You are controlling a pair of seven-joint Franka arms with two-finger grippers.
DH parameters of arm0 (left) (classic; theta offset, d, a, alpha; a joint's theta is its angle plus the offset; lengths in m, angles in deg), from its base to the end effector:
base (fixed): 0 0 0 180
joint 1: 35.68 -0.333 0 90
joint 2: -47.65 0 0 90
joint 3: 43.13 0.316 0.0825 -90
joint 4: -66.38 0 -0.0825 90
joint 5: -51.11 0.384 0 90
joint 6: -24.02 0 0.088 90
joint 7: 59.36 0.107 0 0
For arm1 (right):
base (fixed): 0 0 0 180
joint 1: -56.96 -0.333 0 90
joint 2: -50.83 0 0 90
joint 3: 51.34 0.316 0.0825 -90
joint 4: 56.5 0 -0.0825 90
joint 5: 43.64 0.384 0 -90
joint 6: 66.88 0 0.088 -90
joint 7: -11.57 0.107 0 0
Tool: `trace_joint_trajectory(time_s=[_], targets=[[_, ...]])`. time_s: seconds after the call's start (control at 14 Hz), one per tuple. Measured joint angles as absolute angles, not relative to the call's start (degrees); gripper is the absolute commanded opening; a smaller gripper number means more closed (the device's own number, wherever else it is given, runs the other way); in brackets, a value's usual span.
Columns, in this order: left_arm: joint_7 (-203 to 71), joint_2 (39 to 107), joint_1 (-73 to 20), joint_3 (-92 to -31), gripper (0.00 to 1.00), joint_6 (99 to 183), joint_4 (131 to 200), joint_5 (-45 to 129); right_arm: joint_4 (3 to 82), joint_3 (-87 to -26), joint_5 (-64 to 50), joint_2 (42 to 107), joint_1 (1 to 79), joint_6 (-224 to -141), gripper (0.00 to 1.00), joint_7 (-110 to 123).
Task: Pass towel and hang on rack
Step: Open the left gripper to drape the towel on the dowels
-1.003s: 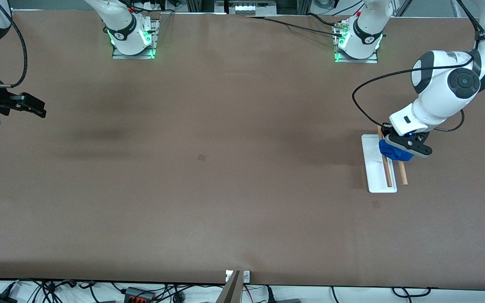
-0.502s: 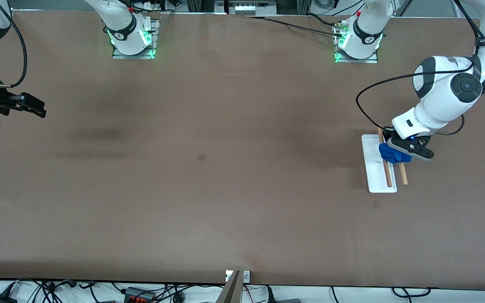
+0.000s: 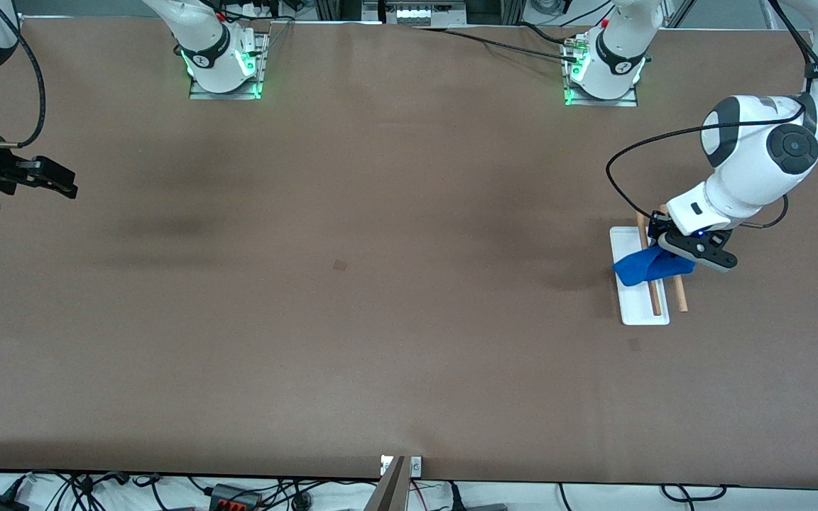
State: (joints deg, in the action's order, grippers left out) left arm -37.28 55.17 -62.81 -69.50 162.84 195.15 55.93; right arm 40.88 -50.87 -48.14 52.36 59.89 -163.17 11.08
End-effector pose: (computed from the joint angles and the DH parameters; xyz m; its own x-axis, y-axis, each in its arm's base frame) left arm 0.5409 0.0086 0.3192 0.9079 -0.4156 0.0547 -0.4150 -0.9095 -0.0231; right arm 0.5653 -0.0319 0.5581 0.9986 -0.0258 -0.0467 -0.0221 -0.9968 0.0769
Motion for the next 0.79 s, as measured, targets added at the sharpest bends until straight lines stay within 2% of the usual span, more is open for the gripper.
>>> trace_joint_trajectory(time_s=[0.36,0.79], targets=[[-37.34,55.31,-63.68,-69.49,0.83,160.15,193.93,55.93,40.66,-50.87,-48.14,51.9,59.89,-163.17,1.0,11.04],[-37.49,55.3,-64.18,-69.5,0.84,142.89,183.84,55.04,39.9,-50.91,-48.14,51.67,59.89,-163.3,1.0,11.04]])
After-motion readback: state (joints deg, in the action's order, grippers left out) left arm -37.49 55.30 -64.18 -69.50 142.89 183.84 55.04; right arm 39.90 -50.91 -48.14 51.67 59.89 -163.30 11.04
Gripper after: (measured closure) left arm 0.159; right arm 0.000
